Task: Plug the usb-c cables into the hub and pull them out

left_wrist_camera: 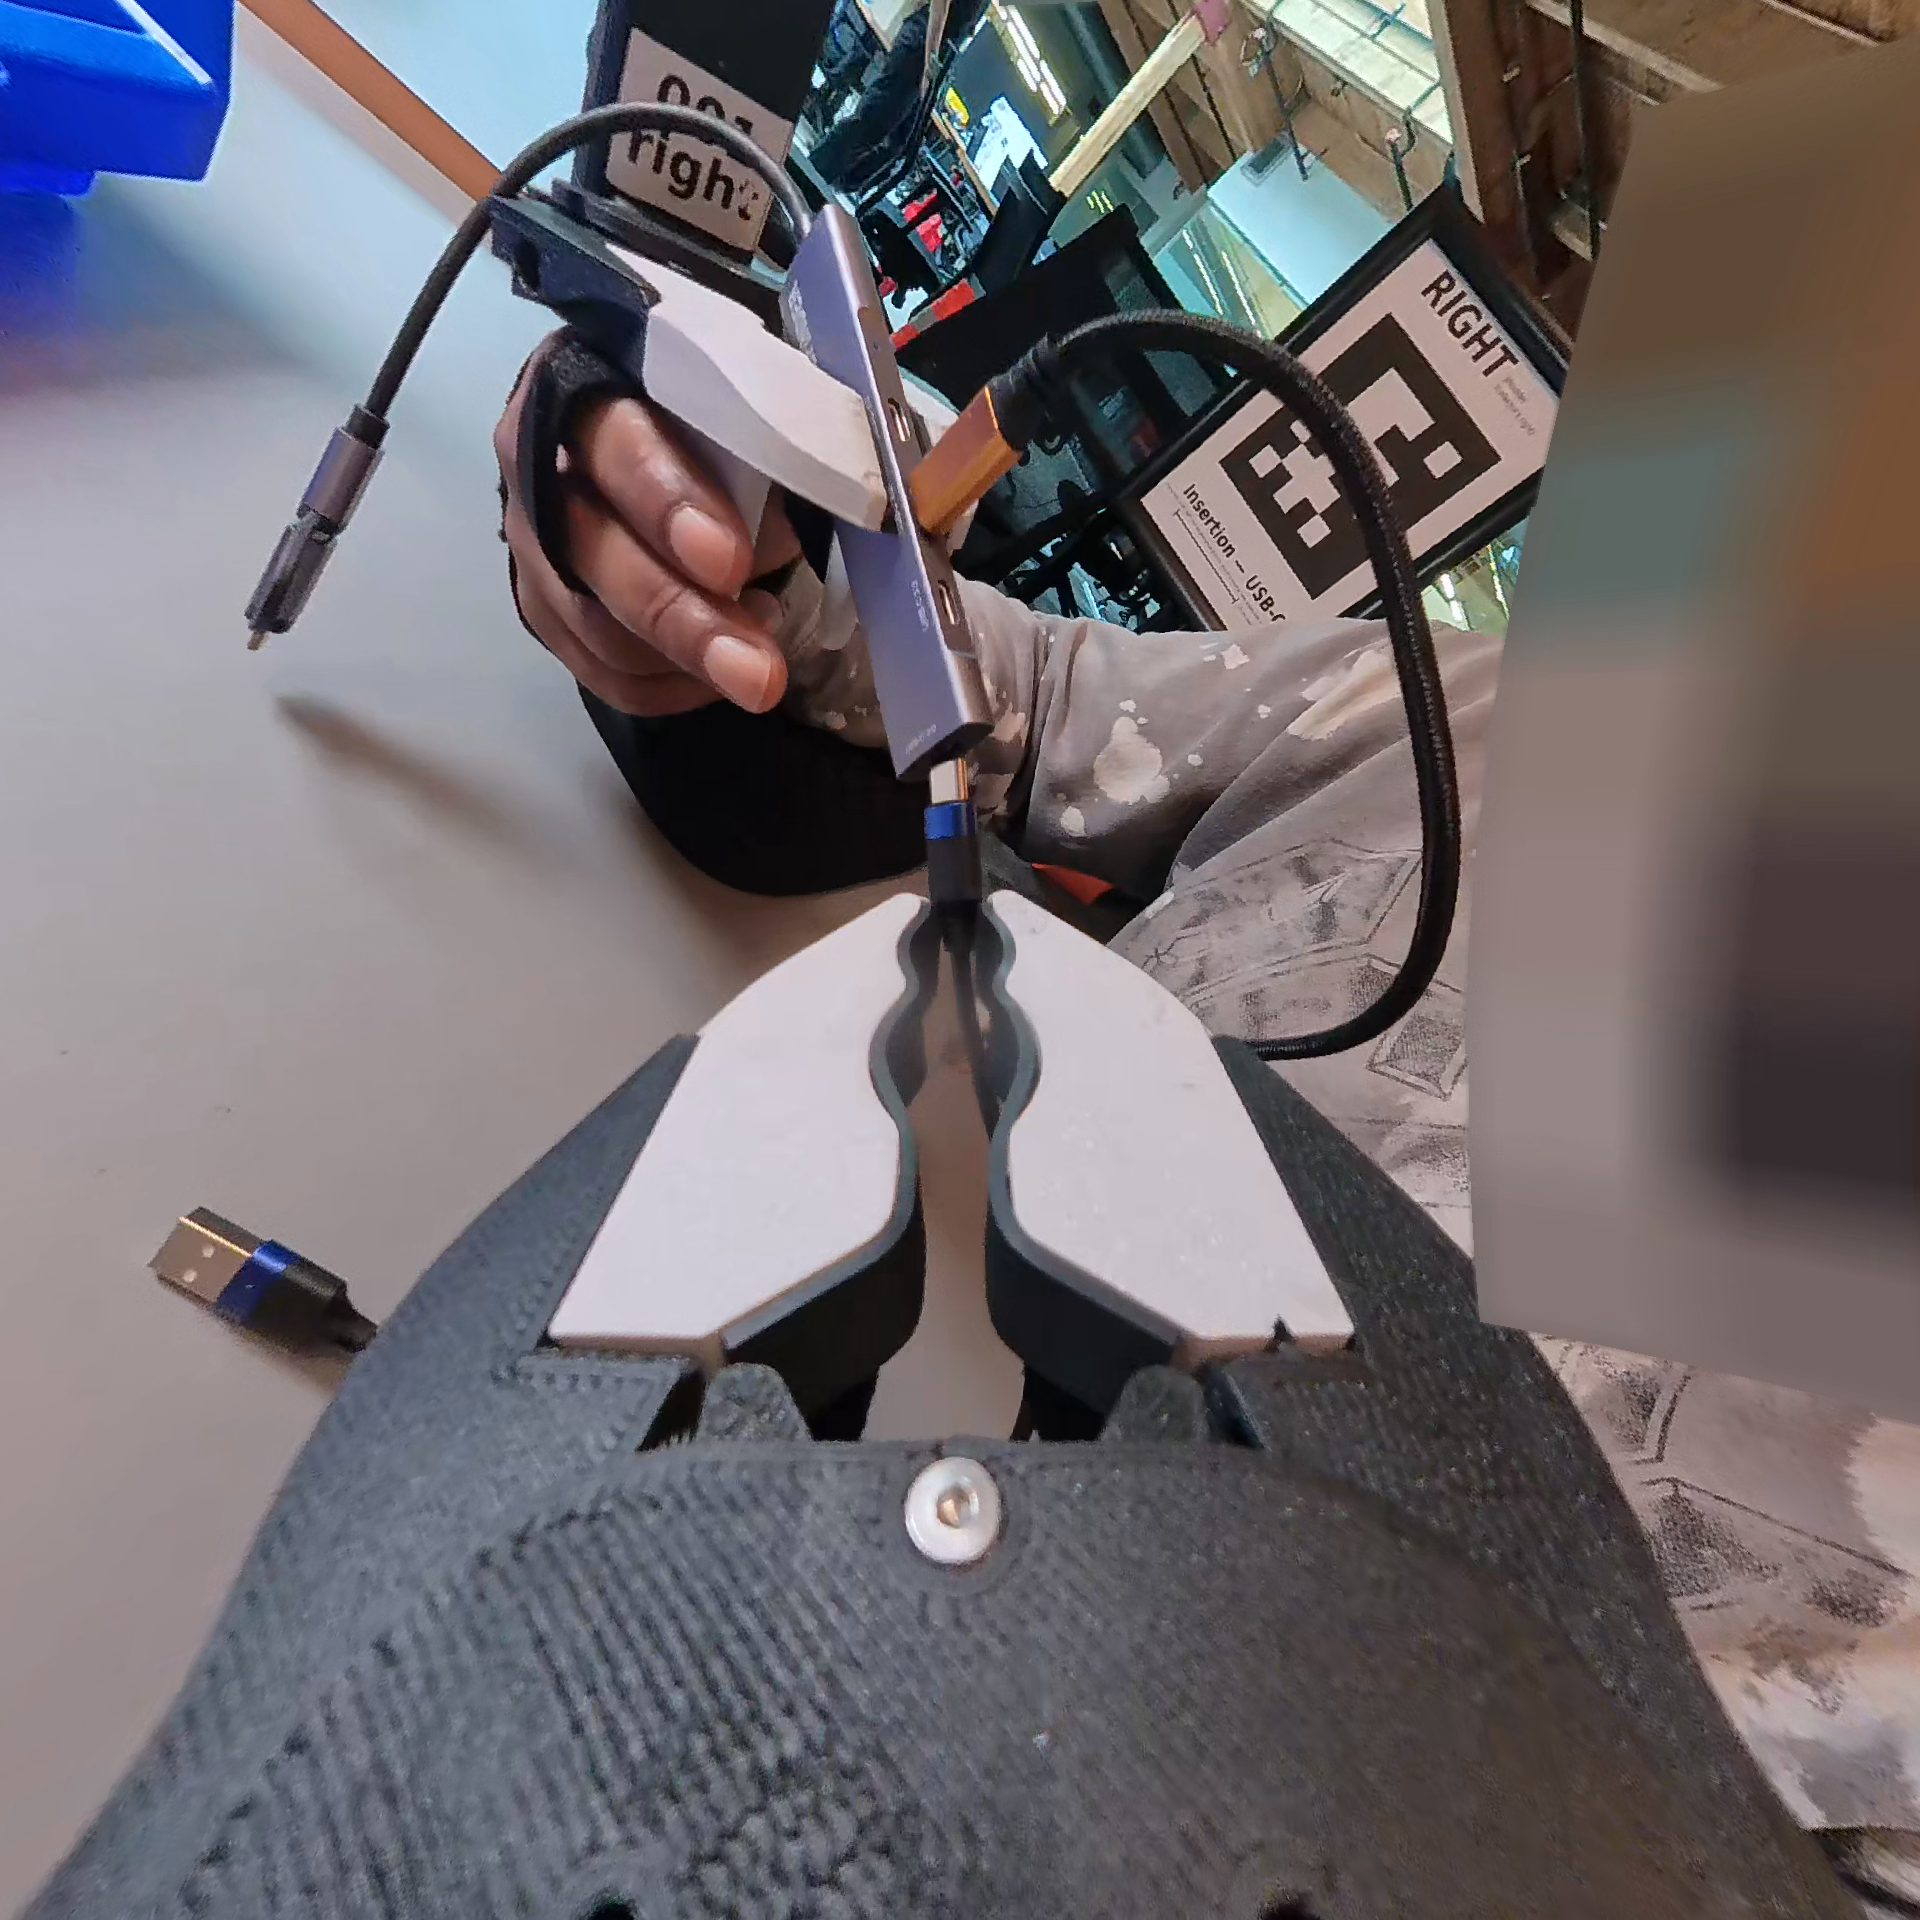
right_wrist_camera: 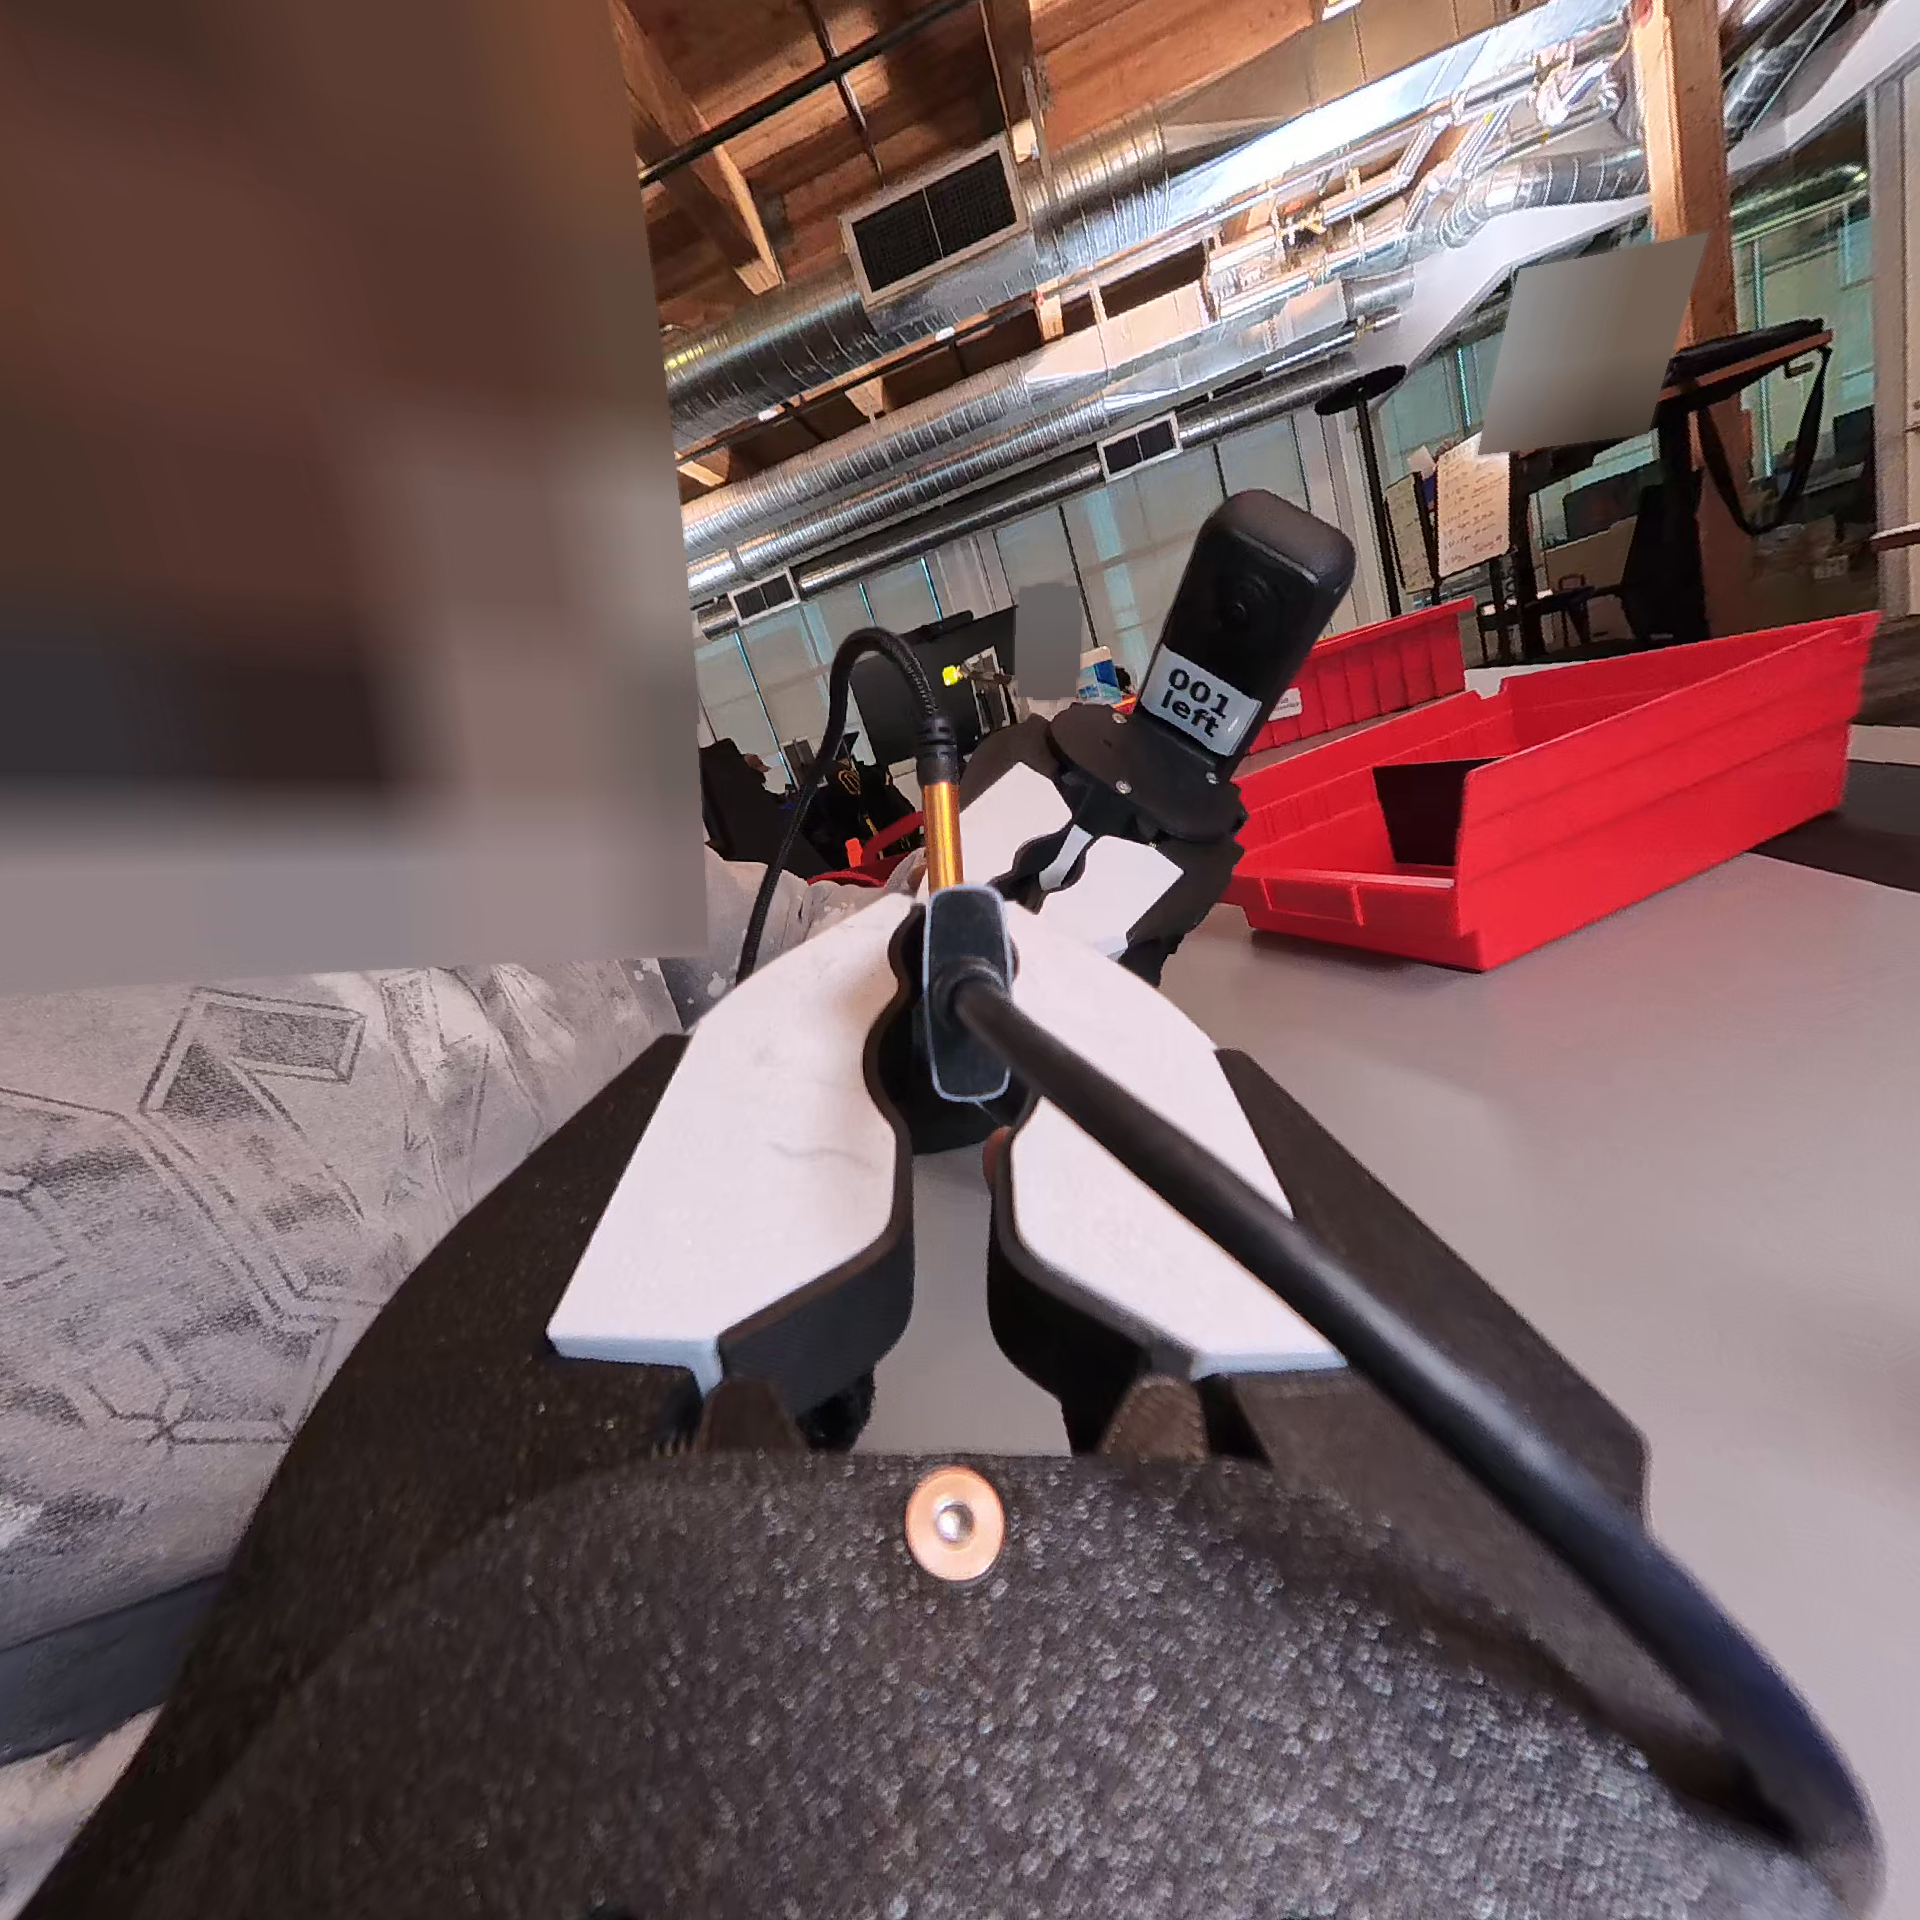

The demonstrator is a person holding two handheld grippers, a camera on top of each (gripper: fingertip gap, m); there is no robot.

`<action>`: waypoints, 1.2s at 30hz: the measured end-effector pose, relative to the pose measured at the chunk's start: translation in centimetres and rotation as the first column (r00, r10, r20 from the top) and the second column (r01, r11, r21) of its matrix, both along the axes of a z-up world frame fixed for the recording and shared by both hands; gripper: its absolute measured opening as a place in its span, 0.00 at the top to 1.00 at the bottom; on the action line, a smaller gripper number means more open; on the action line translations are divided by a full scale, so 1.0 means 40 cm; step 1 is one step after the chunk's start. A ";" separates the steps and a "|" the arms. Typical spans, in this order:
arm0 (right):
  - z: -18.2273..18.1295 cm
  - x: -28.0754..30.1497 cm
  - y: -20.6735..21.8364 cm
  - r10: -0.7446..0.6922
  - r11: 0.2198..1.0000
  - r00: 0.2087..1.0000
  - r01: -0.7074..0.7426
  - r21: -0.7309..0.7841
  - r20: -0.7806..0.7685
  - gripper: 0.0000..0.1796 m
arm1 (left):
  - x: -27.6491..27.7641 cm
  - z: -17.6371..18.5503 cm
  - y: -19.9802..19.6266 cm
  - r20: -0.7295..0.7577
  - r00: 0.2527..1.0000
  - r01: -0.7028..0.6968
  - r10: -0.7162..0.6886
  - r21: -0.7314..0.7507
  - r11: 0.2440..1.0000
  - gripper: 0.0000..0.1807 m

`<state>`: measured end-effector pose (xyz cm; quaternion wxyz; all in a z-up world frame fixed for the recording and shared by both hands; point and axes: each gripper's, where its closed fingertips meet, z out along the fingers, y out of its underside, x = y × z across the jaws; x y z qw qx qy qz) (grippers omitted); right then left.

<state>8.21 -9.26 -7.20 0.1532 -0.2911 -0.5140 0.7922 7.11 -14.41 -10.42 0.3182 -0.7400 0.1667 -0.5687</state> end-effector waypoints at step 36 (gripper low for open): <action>-0.040 -0.050 -0.030 -0.068 0.994 0.987 0.053 0.099 0.147 0.95 | -0.048 -0.002 0.038 -0.170 0.966 -0.143 0.196 0.281 0.949 0.84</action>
